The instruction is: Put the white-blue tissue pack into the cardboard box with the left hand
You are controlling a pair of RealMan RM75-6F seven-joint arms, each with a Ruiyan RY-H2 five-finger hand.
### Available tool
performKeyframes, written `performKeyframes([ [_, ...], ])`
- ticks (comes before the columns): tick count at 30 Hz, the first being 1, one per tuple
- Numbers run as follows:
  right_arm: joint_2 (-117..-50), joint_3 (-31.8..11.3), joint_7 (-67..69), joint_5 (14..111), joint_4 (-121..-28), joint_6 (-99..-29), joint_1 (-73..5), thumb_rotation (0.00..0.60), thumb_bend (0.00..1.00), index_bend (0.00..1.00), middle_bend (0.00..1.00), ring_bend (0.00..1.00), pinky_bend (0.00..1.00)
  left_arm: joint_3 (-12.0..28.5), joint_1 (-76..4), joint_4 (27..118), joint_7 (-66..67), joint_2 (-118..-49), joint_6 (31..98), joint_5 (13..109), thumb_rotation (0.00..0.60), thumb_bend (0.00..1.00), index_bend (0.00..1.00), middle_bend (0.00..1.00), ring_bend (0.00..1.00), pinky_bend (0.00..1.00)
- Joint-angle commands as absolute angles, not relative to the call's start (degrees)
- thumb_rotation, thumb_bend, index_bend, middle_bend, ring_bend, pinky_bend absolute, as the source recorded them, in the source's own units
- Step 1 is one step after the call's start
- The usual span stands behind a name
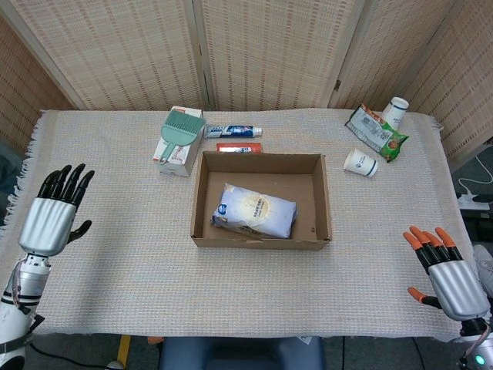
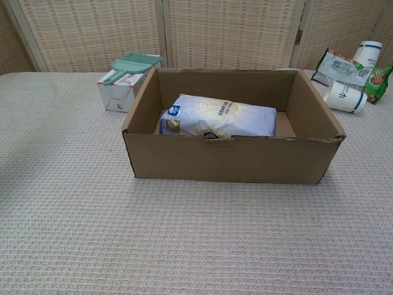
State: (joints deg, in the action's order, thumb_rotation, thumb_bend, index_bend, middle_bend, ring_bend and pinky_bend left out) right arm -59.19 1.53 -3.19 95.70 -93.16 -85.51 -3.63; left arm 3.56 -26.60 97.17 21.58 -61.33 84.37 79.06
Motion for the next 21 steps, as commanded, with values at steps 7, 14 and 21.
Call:
performKeyframes([
  [7, -59.03, 2.04, -3.02, 96.64, -93.38, -85.87, -3.49, 0.6, 0.0, 0.06, 0.03, 0.0, 0.0, -2.11, -18.67, 92.04, 16.42, -63.09, 87.05, 83.6, 0.6, 0.18, 0.0, 0.0, 0.0, 0.13],
  [14, -59.13, 2.22, -3.2, 97.07, -93.37, -86.05, -3.43, 0.6, 0.0, 0.06, 0.03, 0.0, 0.0, -2.24, -16.34, 89.27, 13.75, -64.51, 87.9, 83.86, 0.6, 0.18, 0.0, 0.0, 0.0, 0.13],
  [21, -59.81, 2.22, -4.04, 96.62, -92.89, -85.42, -3.56, 0.6, 0.0, 0.06, 0.03, 0.0, 0.0, -3.38, -12.97, 84.29, 10.37, -66.24, 89.43, 85.68, 0.6, 0.18, 0.0, 0.0, 0.0, 0.13],
])
